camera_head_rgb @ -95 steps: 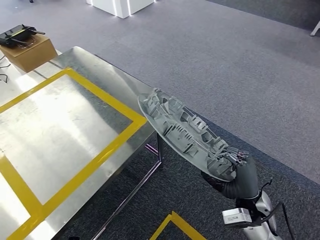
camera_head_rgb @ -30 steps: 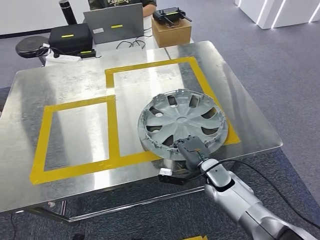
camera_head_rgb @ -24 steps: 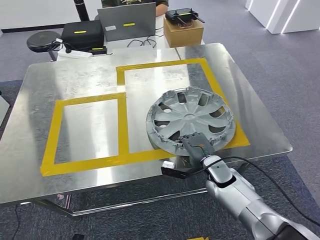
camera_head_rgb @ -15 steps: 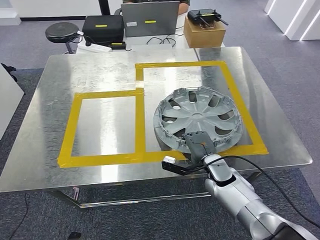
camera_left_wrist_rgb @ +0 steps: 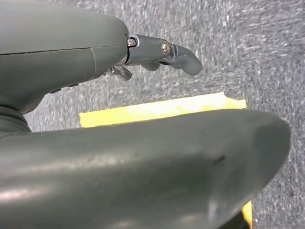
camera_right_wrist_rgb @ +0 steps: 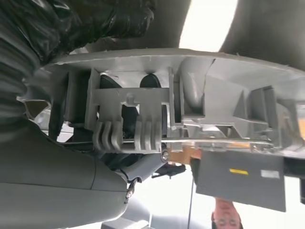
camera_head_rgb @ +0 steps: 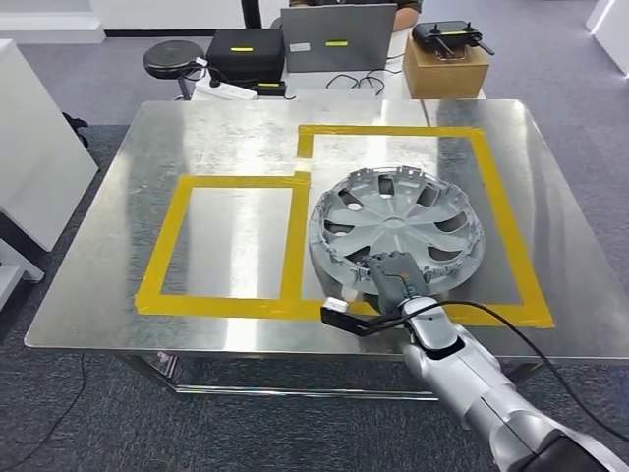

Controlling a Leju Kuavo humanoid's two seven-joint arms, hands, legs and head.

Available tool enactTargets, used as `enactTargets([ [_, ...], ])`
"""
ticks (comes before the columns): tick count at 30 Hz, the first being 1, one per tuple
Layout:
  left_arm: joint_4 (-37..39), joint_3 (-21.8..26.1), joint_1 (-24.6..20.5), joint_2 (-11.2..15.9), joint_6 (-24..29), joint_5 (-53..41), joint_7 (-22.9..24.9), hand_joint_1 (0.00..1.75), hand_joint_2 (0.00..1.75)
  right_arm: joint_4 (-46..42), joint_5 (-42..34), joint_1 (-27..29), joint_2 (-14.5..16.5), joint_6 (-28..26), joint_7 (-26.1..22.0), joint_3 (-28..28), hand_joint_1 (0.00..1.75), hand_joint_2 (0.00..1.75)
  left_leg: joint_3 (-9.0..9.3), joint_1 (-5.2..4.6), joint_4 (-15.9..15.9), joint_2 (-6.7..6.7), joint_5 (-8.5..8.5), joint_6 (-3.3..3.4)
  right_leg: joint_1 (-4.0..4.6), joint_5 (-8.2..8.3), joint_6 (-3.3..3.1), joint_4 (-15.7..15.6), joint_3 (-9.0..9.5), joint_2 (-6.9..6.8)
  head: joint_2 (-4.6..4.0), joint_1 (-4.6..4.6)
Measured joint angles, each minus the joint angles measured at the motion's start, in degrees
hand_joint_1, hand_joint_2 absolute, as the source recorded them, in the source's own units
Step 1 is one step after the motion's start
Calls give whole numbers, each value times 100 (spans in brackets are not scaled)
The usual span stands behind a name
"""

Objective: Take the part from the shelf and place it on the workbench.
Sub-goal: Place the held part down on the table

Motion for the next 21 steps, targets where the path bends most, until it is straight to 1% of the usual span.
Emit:
enactTargets([
  [1, 0, 0, 0, -4, -1, 0, 0, 0, 0, 14, 1, 2, 1, 0, 4, -11, 175, 175, -191, 9, 392, 57, -156, -18, 7, -5, -9, 2, -3, -70, 0, -5],
  [2, 0, 1, 5, -8, -1, 0, 0, 0, 0, 27, 1, 3, 1, 0, 7, -22, 175, 175, -320, 18, 659, 83, -229, -32, 11, -11, -12, 3, -4, -137, 0, -4],
  [3, 0, 1, 13, -9, -1, 0, 0, 0, 0, 37, 1, 3, 2, 0, 9, -31, 175, 175, -346, 23, 719, 98, -193, -41, 13, -16, -10, 6, -4, -197, 0, -5],
  [4, 0, 2, 21, -7, -1, 0, 0, 0, 0, 43, 2, 1, 3, 0, 10, -39, 175, 175, -254, 26, 540, 121, -55, -44, 13, -22, -4, 9, 0, -249, 0, -5],
  [5, 0, 1, 25, -4, 0, 0, 0, 0, 0, 46, 2, -2, 4, 0, 10, -43, 175, 175, -58, 25, 165, 181, 146, -36, 13, -32, 7, 16, 9, -297, 0, -6],
  [6, 0, 1, 22, -2, 0, 0, 0, 0, 0, 49, 2, -6, 6, 0, 11, -50, 175, 175, 162, 9, -269, 311, 300, -22, 24, -47, 27, 28, 18, -340, 0, -6],
  [7, 0, 0, 14, -1, 0, 0, 0, 0, 0, 52, -1, -10, 8, 2, 14, -60, 175, 175, 341, -6, -624, 408, 408, 8, 40, -65, 55, 41, 25, -377, 0, -6],
  [8, 0, -1, 5, 0, 0, 0, 0, 0, 0, 57, -7, -15, 9, 9, 18, -70, 175, 175, 450, -24, -850, 476, 453, 38, 55, -80, 85, 52, 30, -414, 0, -2],
  [9, 0, 0, -1, -1, -1, 0, 0, 0, 0, 61, -15, -18, 12, 19, 22, -79, 175, 175, 480, -44, -933, 492, 444, 68, 68, -92, 115, 56, 35, -454, 0, 2],
  [10, 0, 0, -2, -1, -1, 0, 0, 0, 0, 65, -25, -24, 17, 30, 27, -85, 175, 175, 473, -50, -938, 422, 454, 102, 68, -98, 145, 52, 44, -498, 0, 6],
  [11, 0, 0, 2, -2, -1, 0, 0, 0, 0, 67, -33, -30, 25, 39, 31, -90, 175, 175, 476, -46, -950, 366, 467, 134, 57, -114, 179, 53, 38, -513, 0, 9],
  [12, 0, 1, 7, -5, -1, 0, 0, 0, 0, 68, -39, -39, 32, 46, 33, -97, 175, 175, 485, -36, -964, 315, 481, 168, 44, -164, 214, 102, 16, -451, 0, 15],
  [13, -1, 1, 7, -5, -1, 0, 0, 0, 0, 69, -43, -49, 37, 54, 35, -107, 175, 175, 494, -24, -978, 266, 494, 203, 32, -269, 243, 259, -59, -341, 0, 26],
  [14, -1, 1, 3, -5, -1, 0, 0, 0, 0, 73, -46, -56, 39, 63, 37, -116, 175, 175, 501, -12, -989, 219, 502, 231, 20, -427, 265, 545, -200, -205, 0, 39],
  [15, -2, 1, -4, -3, -1, 0, 0, 0, 0, 79, -49, -55, 39, 72, 38, -124, 175, 175, 498, -13, -987, 169, 501, 247, 14, -613, 275, 939, -385, -85, 0, 51],
  [16, -2, 1, -9, 0, -1, 0, 0, 0, 0, 90, -55, -45, 39, 81, 41, -127, 175, 175, 495, -16, -986, 110, 499, 259, 11, -779, 279, 1366, -600, -29, 0, 56],
  [17, -2, 1, -10, 1, -1, 0, 0, 0, 0, 103, -69, -33, 39, 96, 49, -128, 175, 175, 495, -20, -984, 47, 497, 263, 10, -861, 281, 1683, -776, -9, 0, 57],
  [18, -1, 1, -6, 0, -2, 0, 0, 0, 0, 114, -96, -31, 39, 117, 64, -134, 136, 175, 499, -22, -981, -13, 495, 264, 10, -832, 278, 1805, -867, -1, 0, 59],
  [19, -1, 1, -1, -1, -3, 0, 0, 0, 0, 128, -133, -45, 39, 162, 91, -148, 92, 175, 508, -22, -977, -68, 490, 261, 9, -685, 268, 1683, -842, 4, 0, 59],
  [20, -1, 2, 2, -4, -5, 0, 0, 0, 0, 145, -178, -80, 39, 231, 128, -174, 48, 175, 520, -21, -972, -114, 482, 253, 7, -455, 256, 1341, -708, 16, 0, 61],
  [21, -1, 2, 3, -8, -7, 0, 0, 0, 0, 174, -222, -131, 39, 305, 176, -207, 5, 131, 529, -20, -965, -150, 469, 238, 2, -244, 242, 907, -522, 58, 0, 62],
])
